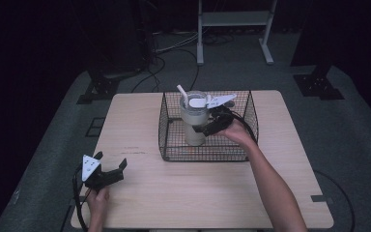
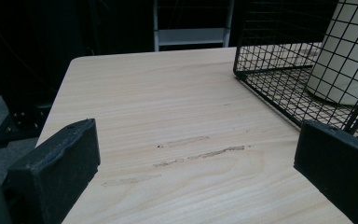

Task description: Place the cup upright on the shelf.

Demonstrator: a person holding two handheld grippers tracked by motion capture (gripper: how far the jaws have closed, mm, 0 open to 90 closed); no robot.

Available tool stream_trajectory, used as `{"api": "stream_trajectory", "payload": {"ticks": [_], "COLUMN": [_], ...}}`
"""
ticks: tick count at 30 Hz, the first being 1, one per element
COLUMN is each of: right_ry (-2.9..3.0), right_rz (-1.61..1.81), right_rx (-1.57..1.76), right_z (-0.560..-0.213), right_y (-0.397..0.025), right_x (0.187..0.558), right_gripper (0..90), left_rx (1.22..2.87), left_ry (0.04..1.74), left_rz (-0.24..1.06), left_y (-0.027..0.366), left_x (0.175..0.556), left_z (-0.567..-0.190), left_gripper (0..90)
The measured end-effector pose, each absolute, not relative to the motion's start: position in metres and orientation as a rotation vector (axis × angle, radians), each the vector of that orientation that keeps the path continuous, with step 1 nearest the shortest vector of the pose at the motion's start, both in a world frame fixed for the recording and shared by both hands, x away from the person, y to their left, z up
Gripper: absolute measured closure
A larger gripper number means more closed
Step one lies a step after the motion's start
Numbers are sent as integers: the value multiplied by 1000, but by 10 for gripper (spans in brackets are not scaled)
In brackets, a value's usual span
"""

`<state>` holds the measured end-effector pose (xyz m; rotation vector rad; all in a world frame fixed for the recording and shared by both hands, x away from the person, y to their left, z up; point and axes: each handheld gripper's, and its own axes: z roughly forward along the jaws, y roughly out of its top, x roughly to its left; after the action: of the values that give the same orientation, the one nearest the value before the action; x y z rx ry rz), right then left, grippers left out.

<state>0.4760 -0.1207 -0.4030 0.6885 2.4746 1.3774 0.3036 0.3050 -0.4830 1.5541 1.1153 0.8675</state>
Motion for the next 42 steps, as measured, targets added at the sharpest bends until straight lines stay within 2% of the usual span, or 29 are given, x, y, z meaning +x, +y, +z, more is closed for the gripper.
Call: {"api": "stream_trajectory", "payload": {"ticks": [22,42], "right_ry": [2396,2387], "right_rz": [1412,1399], "right_rx": [816,757], "right_z": [-371,-348], "right_y": [-159,-179], "right_x": [452,427], "right_gripper": [70,70], "left_rx": [1563,1575], "left_ry": [1114,1109], "left_rz": [871,877], "left_y": [305,303], "left_x": [303,303], "left_z": [-483,-483], "left_gripper": [0,0]}}
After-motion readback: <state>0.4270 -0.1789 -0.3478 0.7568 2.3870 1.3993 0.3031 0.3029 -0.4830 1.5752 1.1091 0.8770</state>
